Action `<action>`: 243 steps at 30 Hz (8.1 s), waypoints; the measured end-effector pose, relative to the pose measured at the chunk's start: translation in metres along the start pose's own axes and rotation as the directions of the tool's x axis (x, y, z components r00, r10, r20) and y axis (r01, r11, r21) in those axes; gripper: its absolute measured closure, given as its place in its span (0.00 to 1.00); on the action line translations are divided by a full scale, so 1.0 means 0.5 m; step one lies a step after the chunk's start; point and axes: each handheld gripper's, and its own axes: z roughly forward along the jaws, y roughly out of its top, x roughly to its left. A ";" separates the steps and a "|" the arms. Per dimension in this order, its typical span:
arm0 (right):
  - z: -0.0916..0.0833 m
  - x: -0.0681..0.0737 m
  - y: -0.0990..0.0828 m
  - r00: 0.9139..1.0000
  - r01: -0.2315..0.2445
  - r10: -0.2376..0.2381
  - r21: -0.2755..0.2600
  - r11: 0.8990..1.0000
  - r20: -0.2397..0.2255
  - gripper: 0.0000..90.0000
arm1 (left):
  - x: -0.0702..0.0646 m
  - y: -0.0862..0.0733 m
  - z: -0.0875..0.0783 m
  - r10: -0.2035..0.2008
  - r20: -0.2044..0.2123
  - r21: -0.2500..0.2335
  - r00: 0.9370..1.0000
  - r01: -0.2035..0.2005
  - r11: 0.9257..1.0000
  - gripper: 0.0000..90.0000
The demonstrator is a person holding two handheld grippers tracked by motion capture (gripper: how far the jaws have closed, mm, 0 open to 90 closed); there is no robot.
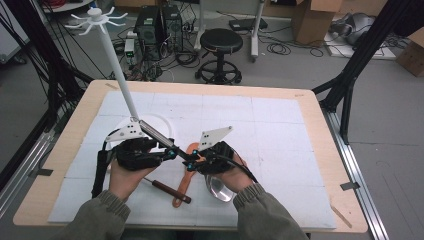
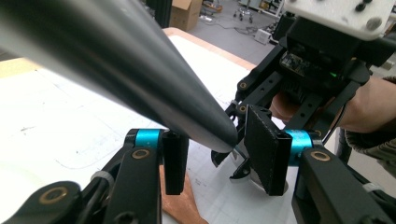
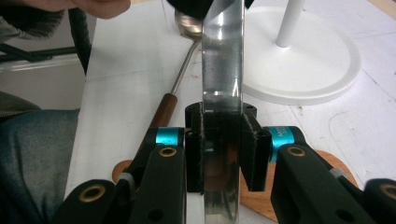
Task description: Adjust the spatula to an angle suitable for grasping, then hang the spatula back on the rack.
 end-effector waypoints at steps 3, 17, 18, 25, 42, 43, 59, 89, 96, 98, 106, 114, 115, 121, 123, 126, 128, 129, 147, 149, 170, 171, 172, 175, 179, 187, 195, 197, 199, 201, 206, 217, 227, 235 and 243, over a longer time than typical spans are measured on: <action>0.002 0.000 -0.001 1.000 -0.006 0.006 0.010 1.000 -0.002 0.83 | -0.001 0.000 -0.002 0.007 -0.003 -0.001 1.000 -0.007 1.000 0.64; -0.003 -0.001 0.002 1.000 -0.006 0.007 -0.009 1.000 0.019 0.83 | -0.007 -0.001 0.006 0.013 -0.017 -0.012 1.000 -0.013 1.000 0.65; -0.003 0.000 0.003 1.000 -0.009 0.010 -0.009 1.000 0.019 0.83 | -0.008 -0.001 0.007 0.014 -0.020 -0.014 1.000 -0.014 1.000 0.66; -0.005 -0.001 0.012 0.999 -0.006 0.007 -0.029 1.000 0.043 0.83 | -0.014 -0.001 0.019 0.015 -0.033 -0.035 0.999 -0.016 0.999 0.75; -0.026 -0.012 0.006 0.999 -0.039 0.039 -0.055 0.998 0.013 0.81 | -0.016 0.006 0.029 -0.044 0.036 -0.077 0.998 0.046 0.996 0.88; -0.026 -0.011 0.006 0.999 -0.037 0.038 -0.056 0.998 0.015 0.82 | -0.016 0.007 0.029 -0.046 0.038 -0.079 0.998 0.049 0.996 0.89; -0.037 -0.006 0.013 0.996 -0.021 0.029 -0.103 0.994 0.079 0.83 | -0.015 0.025 0.037 -0.115 0.055 -0.124 0.992 0.121 0.985 0.94; -0.132 -0.007 -0.041 0.993 -0.086 0.100 -0.186 0.979 0.069 0.62 | -0.012 0.106 0.001 -0.011 0.018 -0.197 1.000 0.014 0.980 0.97; -0.153 -0.016 -0.065 0.987 -0.118 0.136 -0.179 0.977 0.090 0.54 | -0.004 0.116 -0.012 0.009 0.009 -0.194 1.000 -0.007 0.981 0.97; -0.160 -0.019 -0.074 0.983 -0.134 0.154 -0.182 0.974 0.102 0.51 | -0.001 0.118 -0.016 0.012 0.008 -0.195 1.000 -0.010 0.981 0.97; -0.184 -0.022 -0.108 0.969 -0.184 0.210 -0.185 0.965 0.134 0.42 | 0.013 0.122 -0.031 0.020 -0.003 -0.192 1.000 -0.020 0.981 0.97; -0.204 -0.023 -0.140 0.953 -0.228 0.255 -0.172 0.958 0.161 0.35 | 0.017 0.132 -0.049 0.021 0.006 -0.202 1.000 -0.019 0.979 0.97; -0.206 -0.024 -0.144 0.952 -0.230 0.258 -0.174 0.958 0.164 0.35 | 0.018 0.133 -0.052 0.028 0.002 -0.199 1.000 -0.027 0.980 0.97; -0.222 -0.026 -0.166 0.940 -0.255 0.286 -0.176 0.951 0.187 0.30 | 0.023 0.140 -0.066 0.033 -0.012 -0.200 0.999 -0.035 0.979 0.97; -0.225 -0.026 -0.172 0.935 -0.265 0.299 -0.184 0.947 0.191 0.30 | 0.025 0.143 -0.070 0.040 -0.012 -0.199 0.999 -0.041 0.979 0.97; -0.227 -0.025 -0.179 0.932 -0.272 0.308 -0.191 0.943 0.193 0.28 | 0.026 0.145 -0.075 0.040 -0.013 -0.203 0.999 -0.042 0.978 0.97; -0.228 -0.026 -0.186 0.929 -0.280 0.318 -0.198 0.939 0.191 0.27 | 0.028 0.147 -0.078 0.040 -0.014 -0.204 0.999 -0.042 0.978 0.97; -0.227 -0.026 -0.189 0.927 -0.283 0.321 -0.203 0.938 0.192 0.27 | 0.028 0.147 -0.079 0.039 -0.014 -0.203 0.999 -0.041 0.978 0.97; -0.229 -0.025 -0.226 0.907 -0.322 0.369 -0.230 0.918 0.203 0.22 | 0.042 0.160 -0.103 0.057 -0.010 -0.200 0.998 -0.058 0.978 0.97; -0.229 -0.025 -0.229 0.903 -0.327 0.375 -0.230 0.916 0.210 0.20 | 0.044 0.160 -0.104 0.059 -0.011 -0.196 0.998 -0.060 0.979 0.97; -0.216 -0.036 -0.239 0.894 -0.342 0.386 -0.210 0.916 0.228 0.12 | 0.077 0.177 -0.138 0.063 -0.009 -0.199 0.998 -0.063 0.978 0.97; -0.215 -0.038 -0.239 0.892 -0.333 0.379 -0.210 0.919 0.244 0.10 | 0.078 0.178 -0.141 0.067 -0.010 -0.197 0.998 -0.068 0.978 0.97; -0.214 -0.038 -0.239 0.888 -0.338 0.384 -0.208 0.918 0.252 0.10 | 0.079 0.179 -0.143 0.070 -0.011 -0.197 0.998 -0.070 0.978 0.97; -0.213 -0.038 -0.239 0.880 -0.342 0.390 -0.208 0.916 0.272 0.00 | 0.082 0.185 -0.149 0.083 -0.013 -0.193 0.996 -0.084 0.978 0.97; -0.214 -0.037 -0.238 0.890 -0.326 0.373 -0.208 0.922 0.260 0.00 | 0.083 0.192 -0.158 0.094 -0.006 -0.194 0.996 -0.094 0.977 0.97; -0.209 -0.034 -0.236 0.894 -0.325 0.368 -0.194 0.926 0.256 0.00 | 0.093 0.212 -0.175 0.106 0.000 -0.196 0.994 -0.104 0.975 0.97; -0.208 -0.035 -0.236 0.896 -0.324 0.365 -0.190 0.927 0.252 0.00 | 0.111 0.221 -0.181 0.114 -0.004 -0.174 0.993 -0.113 0.978 0.97; -0.209 -0.035 -0.236 0.897 -0.318 0.360 -0.190 0.929 0.256 0.00 | 0.117 0.221 -0.180 0.115 0.001 -0.170 0.993 -0.113 0.979 0.97; -0.210 -0.034 -0.236 0.897 -0.317 0.360 -0.193 0.928 0.256 0.00 | 0.122 0.220 -0.179 0.114 -0.003 -0.167 0.993 -0.113 0.979 0.97; -0.210 -0.034 -0.236 0.898 -0.316 0.359 -0.194 0.929 0.256 0.00 | 0.126 0.220 -0.177 0.112 -0.006 -0.165 0.994 -0.112 0.980 0.97; -0.211 -0.034 -0.236 0.899 -0.312 0.356 -0.197 0.929 0.255 0.00 | 0.136 0.220 -0.173 0.104 -0.014 -0.159 0.994 -0.105 0.982 0.97; -0.209 -0.029 -0.231 0.903 -0.308 0.352 -0.201 0.930 0.247 0.00 | 0.149 0.219 -0.174 0.096 -0.036 -0.145 0.995 -0.100 0.984 0.97; -0.210 -0.028 -0.231 0.905 -0.303 0.349 -0.205 0.931 0.244 0.00 | 0.160 0.217 -0.173 0.089 -0.046 -0.139 0.995 -0.095 0.986 0.97; -0.214 -0.032 -0.235 0.895 -0.311 0.360 -0.211 0.927 0.261 0.00 | 0.170 0.213 -0.174 0.087 -0.058 -0.123 0.995 -0.093 0.988 0.97; -0.214 -0.033 -0.236 0.895 -0.311 0.360 -0.212 0.927 0.264 0.00 | 0.176 0.210 -0.176 0.095 -0.071 -0.100 0.993 -0.101 0.990 0.97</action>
